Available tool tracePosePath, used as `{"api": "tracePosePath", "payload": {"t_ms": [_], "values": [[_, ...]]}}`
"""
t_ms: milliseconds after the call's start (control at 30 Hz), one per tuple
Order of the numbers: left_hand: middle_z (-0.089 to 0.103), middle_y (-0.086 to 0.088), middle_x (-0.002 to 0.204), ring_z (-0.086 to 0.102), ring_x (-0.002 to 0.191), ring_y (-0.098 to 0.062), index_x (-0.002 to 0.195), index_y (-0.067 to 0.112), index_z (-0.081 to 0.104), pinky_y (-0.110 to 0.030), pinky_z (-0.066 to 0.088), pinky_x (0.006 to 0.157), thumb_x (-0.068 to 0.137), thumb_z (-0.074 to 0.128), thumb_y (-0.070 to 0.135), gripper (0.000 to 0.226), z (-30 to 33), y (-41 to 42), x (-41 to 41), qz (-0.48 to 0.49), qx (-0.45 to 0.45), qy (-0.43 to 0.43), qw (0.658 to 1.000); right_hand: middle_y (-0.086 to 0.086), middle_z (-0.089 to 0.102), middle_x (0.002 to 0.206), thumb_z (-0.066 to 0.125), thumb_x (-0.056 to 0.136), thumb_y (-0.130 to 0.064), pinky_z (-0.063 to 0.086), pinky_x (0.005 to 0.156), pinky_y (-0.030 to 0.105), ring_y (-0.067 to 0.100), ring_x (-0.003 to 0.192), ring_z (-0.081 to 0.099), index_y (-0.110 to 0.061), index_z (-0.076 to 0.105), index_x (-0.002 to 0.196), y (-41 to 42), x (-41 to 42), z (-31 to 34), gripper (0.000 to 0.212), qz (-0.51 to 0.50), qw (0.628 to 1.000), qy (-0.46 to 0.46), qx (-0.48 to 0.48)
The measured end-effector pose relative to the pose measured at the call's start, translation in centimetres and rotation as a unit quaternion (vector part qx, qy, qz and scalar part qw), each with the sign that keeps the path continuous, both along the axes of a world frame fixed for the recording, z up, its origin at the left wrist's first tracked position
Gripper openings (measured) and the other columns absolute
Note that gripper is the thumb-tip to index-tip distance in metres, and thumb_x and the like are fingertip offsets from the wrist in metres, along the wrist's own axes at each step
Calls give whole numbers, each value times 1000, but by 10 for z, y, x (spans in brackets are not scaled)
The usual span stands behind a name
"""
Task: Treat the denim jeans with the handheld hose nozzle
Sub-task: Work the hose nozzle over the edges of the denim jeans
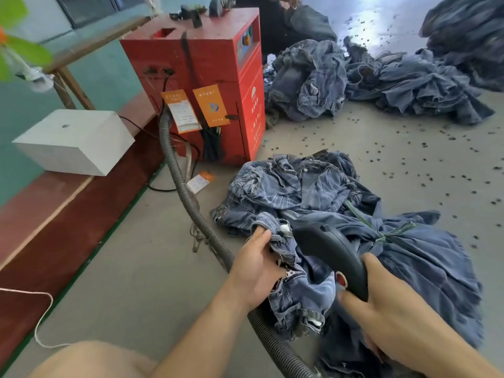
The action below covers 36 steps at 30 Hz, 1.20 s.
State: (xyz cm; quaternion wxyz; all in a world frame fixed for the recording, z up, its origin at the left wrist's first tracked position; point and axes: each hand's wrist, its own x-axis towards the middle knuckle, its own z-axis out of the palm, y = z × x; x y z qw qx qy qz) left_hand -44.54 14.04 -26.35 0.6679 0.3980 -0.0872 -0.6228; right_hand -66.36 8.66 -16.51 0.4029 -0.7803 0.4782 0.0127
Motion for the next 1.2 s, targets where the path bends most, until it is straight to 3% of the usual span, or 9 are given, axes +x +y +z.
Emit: {"api": "tracePosePath", "payload": {"t_ms": [233, 367, 467, 567, 733, 833, 1000, 1133, 1200], "values": [[60, -22, 128, 49, 122, -37, 123, 7, 65, -55, 35, 111, 103, 41, 40, 46, -2, 6, 4, -25, -29, 59, 998, 4, 66, 70, 62, 99, -37, 48, 49, 34, 19, 52, 63, -27, 41, 96, 2, 18, -13, 24, 9, 1000, -3, 8], [44, -22, 157, 38, 145, -42, 150, 14, 49, -60, 17, 123, 103, 31, 54, 65, -2, 8, 6, -53, -54, 88, 993, 5, 66, 55, 67, 96, -33, 44, 37, 27, 17, 42, 62, -30, 42, 94, -14, 5, -7, 25, -79, 995, -59, -23], [41, -23, 159, 31, 151, -44, 152, 16, 48, -65, 16, 123, 104, 27, 62, 70, 0, 5, 6, -53, -53, 114, 991, -3, 70, 64, 66, 90, -45, 46, 41, 25, 13, 45, 63, -43, 42, 89, -3, 2, -5, 24, -16, 999, -42, -3], [48, -26, 153, 47, 142, -42, 150, 15, 49, -60, 29, 120, 103, 30, 66, 72, 3, 6, 4, -45, -40, 138, 989, 3, 65, 66, 65, 92, -48, 44, 46, 23, 8, 46, 60, -39, 41, 91, 15, 13, -13, 26, 52, 998, -6, 22], [45, -23, 156, 46, 141, -38, 153, 14, 47, -60, 22, 123, 103, 25, 65, 75, 2, 15, -1, -53, 8, 92, 994, 8, 67, 64, 67, 97, -28, 47, 44, 31, 15, 42, 58, -25, 48, 98, -7, 19, -18, 20, -88, 992, -82, 25], [46, -29, 154, 42, 143, -43, 150, 5, 51, -61, 25, 122, 104, 35, 63, 75, 1, 13, -2, -48, 34, 57, 997, 11, 63, 58, 69, 97, -24, 45, 41, 32, 21, 41, 57, -20, 51, 100, -21, 7, -8, 19, -139, 982, -117, 45], [72, -30, 115, 72, 102, -42, 113, -2, 75, -55, 58, 95, 93, 70, 32, 40, 0, 6, -10, 72, 116, -22, 990, 15, 67, 56, 67, 95, -31, 50, 47, 36, 27, 45, 61, -22, 49, 100, -13, 1, 1, 21, -50, 991, -72, 101], [63, -29, 106, 58, 98, -38, 107, 1, 65, -55, 48, 95, 95, 63, 4, 13, -1, 8, -6, 42, 131, -3, 990, 4, 63, 52, 67, 96, -30, 48, 46, 32, 22, 44, 60, -20, 46, 99, -5, 5, -2, 23, -22, 994, -49, 93], [59, -32, 123, 57, 103, -40, 117, -2, 63, -48, 46, 88, 89, 59, -7, 29, 0, 10, -4, 16, 114, 10, 993, 3, 62, 51, 68, 95, -30, 46, 45, 28, 20, 44, 59, -20, 47, 99, -6, 6, -3, 23, -27, 995, -47, 79]]}}
